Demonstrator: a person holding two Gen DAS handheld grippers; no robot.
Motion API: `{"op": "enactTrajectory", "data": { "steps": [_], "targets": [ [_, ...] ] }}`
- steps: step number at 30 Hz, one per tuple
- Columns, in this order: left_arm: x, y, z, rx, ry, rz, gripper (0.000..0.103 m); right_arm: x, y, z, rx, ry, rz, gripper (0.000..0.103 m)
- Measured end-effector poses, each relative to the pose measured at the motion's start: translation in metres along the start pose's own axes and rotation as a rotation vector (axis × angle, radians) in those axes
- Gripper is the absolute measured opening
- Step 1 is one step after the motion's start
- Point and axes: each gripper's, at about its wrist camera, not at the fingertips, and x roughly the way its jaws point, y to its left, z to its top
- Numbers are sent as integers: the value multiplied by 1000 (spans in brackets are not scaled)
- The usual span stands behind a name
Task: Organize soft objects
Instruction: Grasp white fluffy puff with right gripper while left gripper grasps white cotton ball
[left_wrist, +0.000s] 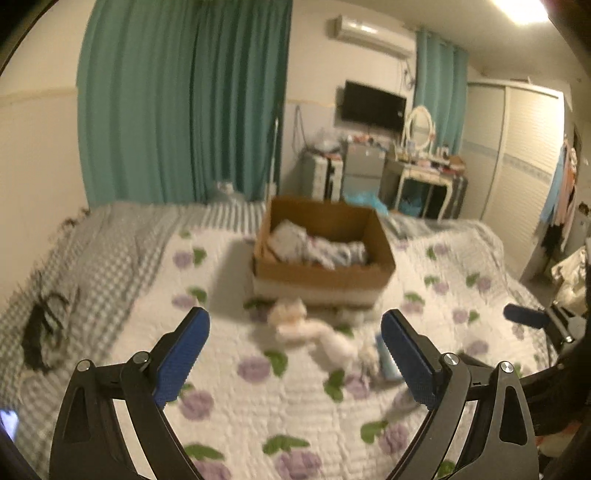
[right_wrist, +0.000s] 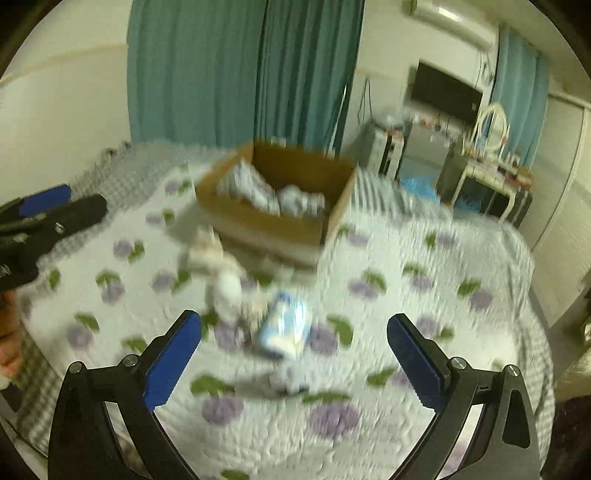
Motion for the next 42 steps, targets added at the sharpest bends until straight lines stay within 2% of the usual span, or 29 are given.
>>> {"op": "enactTrajectory", "data": {
  "steps": [7,9,11,12,13,14,15,17,19,25,30,31,34,35,36,39,40,42],
  "targets": [
    [40,-14,-47,-3,115,34,95,60,-10,-45,18,157,36,98],
    [46,-18,-56,2,132,43,95,73,-10,-48,26,190,64,89],
    [55,-22,-64,10,146,43,95,84,-7,-50,19,215,98,74],
    [58,-24,-67,16,148,42,95,87,-5,-50,10,222,113,71],
    [62,-26,-70,23,149,43,95,91,-3,-50,1,227,128,60],
    [65,-28,-73,28,149,45,95,93,-2,-49,-4,232,137,44],
    [68,-30,-75,32,148,47,95,95,-1,-49,-12,236,136,38],
    [74,-31,-78,36,150,49,95,97,-1,-48,-13,231,122,29],
    [79,-32,-79,43,156,48,95,91,-7,-44,9,205,140,25],
    [102,-37,-76,88,212,7,94,78,-27,-19,40,118,91,24],
    [131,-44,-68,57,245,-37,91,81,-50,4,79,64,47,24],
    [136,-45,-66,50,249,-46,85,81,-53,6,84,56,38,24],
    [153,-51,-63,50,262,-56,79,85,-66,10,115,34,27,24],
    [160,-53,-63,51,274,-54,73,87,-69,10,123,32,29,24],
    [167,-53,-64,45,287,-52,62,90,-71,10,131,33,31,24],
    [180,-50,-68,19,317,-53,53,96,-73,8,133,36,36,24],
    [183,-50,-70,22,329,-58,43,97,-73,8,133,36,39,24],
    [186,-50,-72,30,338,-70,39,98,-72,8,132,36,41,24]
  ]
}}
